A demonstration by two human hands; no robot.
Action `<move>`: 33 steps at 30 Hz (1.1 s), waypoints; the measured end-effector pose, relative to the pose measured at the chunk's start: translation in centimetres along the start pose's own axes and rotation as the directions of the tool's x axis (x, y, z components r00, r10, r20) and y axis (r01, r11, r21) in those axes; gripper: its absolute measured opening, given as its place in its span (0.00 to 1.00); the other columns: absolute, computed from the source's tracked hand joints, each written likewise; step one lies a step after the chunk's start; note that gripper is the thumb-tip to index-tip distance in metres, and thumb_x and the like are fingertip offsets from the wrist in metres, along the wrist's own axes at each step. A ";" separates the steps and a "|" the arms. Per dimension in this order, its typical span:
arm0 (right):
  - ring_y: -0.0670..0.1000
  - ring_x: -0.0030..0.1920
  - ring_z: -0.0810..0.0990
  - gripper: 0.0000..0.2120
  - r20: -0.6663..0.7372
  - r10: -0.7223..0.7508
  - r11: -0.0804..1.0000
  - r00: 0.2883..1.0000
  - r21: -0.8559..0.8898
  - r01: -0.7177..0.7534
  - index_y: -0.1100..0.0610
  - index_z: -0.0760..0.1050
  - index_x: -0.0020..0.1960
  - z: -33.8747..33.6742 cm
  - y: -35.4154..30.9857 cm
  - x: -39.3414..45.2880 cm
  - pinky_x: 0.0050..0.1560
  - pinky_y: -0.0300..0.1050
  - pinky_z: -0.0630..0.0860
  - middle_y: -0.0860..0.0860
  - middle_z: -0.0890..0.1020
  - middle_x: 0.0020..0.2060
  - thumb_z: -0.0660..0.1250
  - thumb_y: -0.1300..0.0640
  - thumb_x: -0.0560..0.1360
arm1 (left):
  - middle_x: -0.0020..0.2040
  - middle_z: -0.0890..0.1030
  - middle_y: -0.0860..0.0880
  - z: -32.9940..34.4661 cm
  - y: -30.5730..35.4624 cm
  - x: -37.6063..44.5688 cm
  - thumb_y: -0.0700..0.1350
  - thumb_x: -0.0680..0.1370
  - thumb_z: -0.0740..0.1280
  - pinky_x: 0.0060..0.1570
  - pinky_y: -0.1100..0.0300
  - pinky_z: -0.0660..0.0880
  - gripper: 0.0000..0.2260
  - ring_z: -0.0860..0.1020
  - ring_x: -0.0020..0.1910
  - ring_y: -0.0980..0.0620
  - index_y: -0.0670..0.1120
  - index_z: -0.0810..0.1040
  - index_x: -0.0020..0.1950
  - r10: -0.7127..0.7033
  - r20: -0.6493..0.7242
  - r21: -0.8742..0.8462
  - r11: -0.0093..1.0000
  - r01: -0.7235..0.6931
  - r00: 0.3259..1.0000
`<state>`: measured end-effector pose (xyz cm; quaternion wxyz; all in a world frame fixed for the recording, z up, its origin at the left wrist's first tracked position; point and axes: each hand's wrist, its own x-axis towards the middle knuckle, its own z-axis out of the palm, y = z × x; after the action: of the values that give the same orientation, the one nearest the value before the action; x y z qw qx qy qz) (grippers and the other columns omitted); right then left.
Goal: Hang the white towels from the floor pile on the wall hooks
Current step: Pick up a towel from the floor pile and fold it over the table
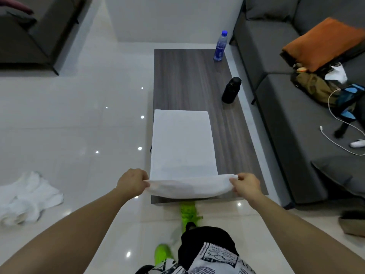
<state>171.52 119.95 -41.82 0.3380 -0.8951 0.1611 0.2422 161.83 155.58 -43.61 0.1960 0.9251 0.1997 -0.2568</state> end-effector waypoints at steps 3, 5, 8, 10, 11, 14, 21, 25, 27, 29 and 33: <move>0.55 0.38 0.83 0.08 -0.029 -0.066 0.998 0.997 -0.005 0.065 0.52 0.78 0.36 -0.8 -3.1 3.0 0.45 0.55 0.82 0.54 0.83 0.32 0.68 0.58 0.74 | 0.42 0.81 0.50 -2.6 0.9 3.1 0.49 0.76 0.68 0.41 0.59 0.74 0.04 0.78 0.41 0.50 0.51 0.81 0.45 -0.018 -0.102 -0.052 0.999 0.013 0.995; 0.53 0.37 0.83 0.06 -0.046 -0.089 0.996 0.995 -0.003 0.089 0.55 0.80 0.39 -1.1 -5.6 5.8 0.46 0.52 0.82 0.53 0.83 0.31 0.69 0.57 0.75 | 0.41 0.81 0.50 -4.7 1.6 5.8 0.49 0.76 0.68 0.40 0.59 0.72 0.04 0.78 0.42 0.49 0.51 0.81 0.44 -0.028 -0.142 -0.070 0.997 0.018 0.989; 0.51 0.36 0.84 0.07 -0.053 -0.075 0.996 0.996 0.049 0.078 0.57 0.82 0.43 -1.1 -9.9 10.8 0.46 0.50 0.82 0.52 0.83 0.30 0.68 0.55 0.75 | 0.41 0.81 0.49 -7.8 2.8 10.8 0.49 0.77 0.67 0.40 0.58 0.71 0.05 0.78 0.43 0.48 0.51 0.81 0.44 -0.045 -0.180 -0.068 0.997 0.033 0.983; 0.52 0.34 0.84 0.07 -0.050 -0.065 0.995 0.997 0.077 0.069 0.57 0.81 0.41 -1.1 -12.8 14.4 0.46 0.52 0.83 0.53 0.83 0.30 0.68 0.55 0.75 | 0.41 0.81 0.49 -9.9 3.7 14.5 0.49 0.77 0.67 0.41 0.57 0.74 0.05 0.78 0.43 0.47 0.50 0.81 0.45 -0.067 -0.187 -0.068 0.996 0.055 0.980; 0.52 0.34 0.84 0.07 -0.045 -0.064 0.994 0.997 0.081 0.067 0.56 0.81 0.40 -1.0 -14.1 16.3 0.46 0.52 0.83 0.53 0.83 0.30 0.68 0.55 0.75 | 0.41 0.81 0.49 -10.9 4.1 16.5 0.49 0.77 0.67 0.42 0.57 0.74 0.05 0.78 0.44 0.47 0.50 0.81 0.45 -0.076 -0.189 -0.068 0.996 0.064 0.979; 0.53 0.35 0.84 0.08 -0.040 -0.054 0.992 0.998 0.110 0.058 0.58 0.80 0.40 -0.6 -17.8 22.4 0.45 0.53 0.83 0.54 0.83 0.31 0.68 0.55 0.75 | 0.42 0.82 0.48 -13.7 5.3 22.7 0.49 0.77 0.67 0.41 0.58 0.71 0.05 0.78 0.44 0.46 0.50 0.82 0.44 -0.099 -0.219 -0.094 0.992 0.080 0.971; 0.59 0.54 0.82 0.21 -0.059 0.036 0.988 0.998 0.150 -0.027 0.58 0.78 0.63 4.3 -19.7 33.0 0.59 0.55 0.78 0.55 0.83 0.55 0.72 0.52 0.73 | 0.56 0.81 0.45 -11.9 5.6 32.4 0.48 0.75 0.71 0.50 0.57 0.69 0.16 0.77 0.55 0.43 0.46 0.78 0.62 -0.232 -0.275 -0.269 0.950 0.157 0.933; 0.58 0.53 0.82 0.18 0.073 0.172 0.984 0.982 0.022 -0.174 0.59 0.79 0.61 9.2 -13.0 33.9 0.58 0.55 0.78 0.56 0.84 0.54 0.72 0.53 0.73 | 0.59 0.80 0.43 -3.9 3.9 32.0 0.50 0.75 0.71 0.51 0.56 0.70 0.21 0.77 0.58 0.43 0.44 0.75 0.66 -0.382 -0.025 -0.314 0.881 0.355 0.924; 0.59 0.53 0.82 0.18 0.129 0.275 0.961 0.953 -0.017 -0.275 0.59 0.78 0.61 11.2 -9.0 32.9 0.57 0.55 0.79 0.57 0.83 0.54 0.71 0.53 0.74 | 0.62 0.77 0.40 0.3 2.9 30.5 0.50 0.75 0.70 0.54 0.55 0.70 0.25 0.76 0.60 0.42 0.42 0.71 0.69 -0.461 0.095 -0.338 0.819 0.464 0.883; 0.57 0.54 0.81 0.19 0.160 0.342 0.940 0.926 -0.056 -0.338 0.58 0.77 0.62 12.9 -5.5 31.6 0.59 0.53 0.78 0.55 0.82 0.55 0.71 0.52 0.74 | 0.64 0.75 0.39 4.0 1.7 28.8 0.50 0.75 0.71 0.59 0.53 0.72 0.29 0.75 0.61 0.40 0.41 0.67 0.72 -0.537 0.199 -0.375 0.731 0.570 0.820; 0.52 0.51 0.78 0.17 0.092 0.377 0.924 0.922 0.026 -0.380 0.55 0.77 0.59 14.6 -2.0 29.3 0.52 0.44 0.74 0.52 0.81 0.54 0.72 0.51 0.73 | 0.54 0.78 0.47 8.3 0.5 25.8 0.48 0.75 0.72 0.44 0.54 0.79 0.25 0.80 0.46 0.49 0.45 0.70 0.69 -0.600 0.384 -0.573 0.441 0.691 0.701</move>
<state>192.06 127.73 -66.18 0.3110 -0.8283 0.3215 0.3373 179.12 158.25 -64.38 0.4192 0.6192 0.6037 -0.2764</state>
